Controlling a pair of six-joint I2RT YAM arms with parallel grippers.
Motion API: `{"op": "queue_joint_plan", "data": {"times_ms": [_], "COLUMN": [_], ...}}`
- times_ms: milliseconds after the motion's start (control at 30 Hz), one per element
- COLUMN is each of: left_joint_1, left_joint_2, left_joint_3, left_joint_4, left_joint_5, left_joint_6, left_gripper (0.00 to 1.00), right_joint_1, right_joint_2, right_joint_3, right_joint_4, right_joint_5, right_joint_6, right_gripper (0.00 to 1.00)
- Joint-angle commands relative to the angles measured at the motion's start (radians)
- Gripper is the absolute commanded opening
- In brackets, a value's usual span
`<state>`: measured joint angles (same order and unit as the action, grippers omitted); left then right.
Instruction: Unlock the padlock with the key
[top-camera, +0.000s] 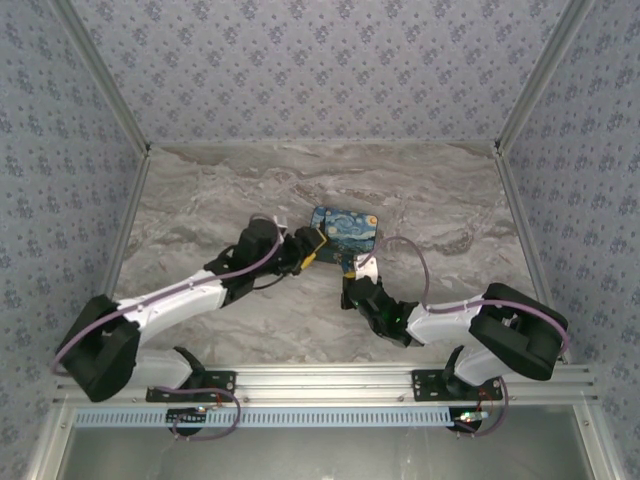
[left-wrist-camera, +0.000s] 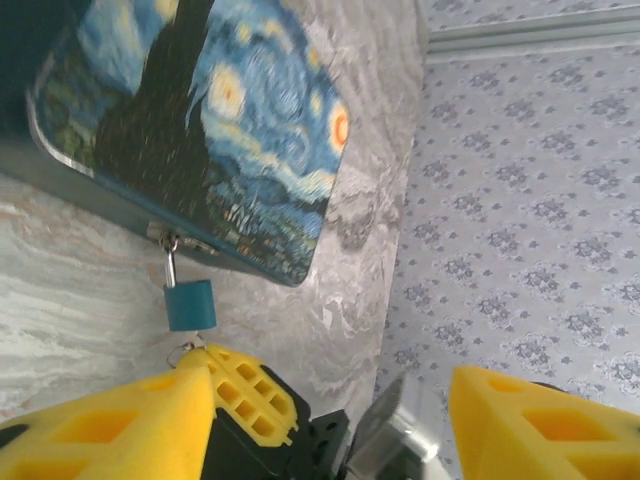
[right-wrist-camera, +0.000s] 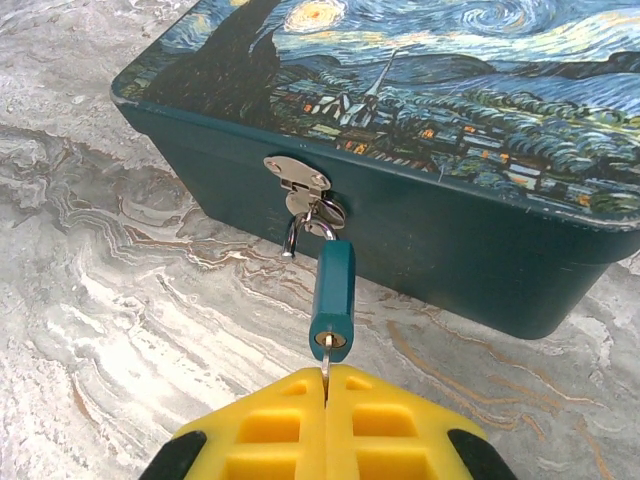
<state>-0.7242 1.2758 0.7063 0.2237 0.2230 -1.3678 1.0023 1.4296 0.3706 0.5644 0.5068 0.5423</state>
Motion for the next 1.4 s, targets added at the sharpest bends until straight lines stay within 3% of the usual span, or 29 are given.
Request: {"op": "queue_joint_plan", "data": {"times_ms": [0, 167, 333, 400, 600, 767, 967, 1367], "left_joint_1": [0.048, 0.119, 0.13, 0.131, 0.157, 0.215, 0.252, 0.259], "left_joint_2": [-0.074, -0.121, -0.124, -0.124, -0.101, -0.049, 0.016, 0.301], "left_joint_3": [0.069, 0.15, 0.221, 0.261, 0.396, 0.452, 0.469, 0.6], "left_joint_4": [-0.147, -0.206, -0.056, -0.067, -0.335, -0.512, -0.582, -0.621], "left_joint_5": [-0.007, 0.005, -0.009, -0.034, -0.074, -0.061, -0.058, 0.011], "left_joint_6": [0.062, 0.119, 0.251, 0.327, 0.566, 0.681, 0.821, 1.006], "left_gripper": [0.67, 0.72, 0.76, 0.77, 0.79, 0.81, 0.83, 0.86], "right_joint_1": [-0.01, -0.013, -0.014, -0.016, -0.016, -0.015, -0.013, -0.006], "right_joint_2": [0.014, 0.014, 0.015, 0.016, 0.02, 0.031, 0.04, 0.076], "right_joint_3": [-0.016, -0.014, -0.009, -0.006, -0.002, 0.001, 0.01, 0.01], "right_joint_4": [0.005, 0.009, 0.007, 0.006, 0.01, 0.016, 0.015, 0.049], "right_joint_5": [0.002, -0.005, -0.008, -0.012, -0.016, -0.02, -0.034, -0.051], "right_joint_6": [0.047, 0.053, 0.055, 0.058, 0.074, 0.103, 0.114, 0.142], "right_gripper": [0.0, 0.0, 0.0, 0.0, 0.0, 0.0, 0.0, 0.0]}}
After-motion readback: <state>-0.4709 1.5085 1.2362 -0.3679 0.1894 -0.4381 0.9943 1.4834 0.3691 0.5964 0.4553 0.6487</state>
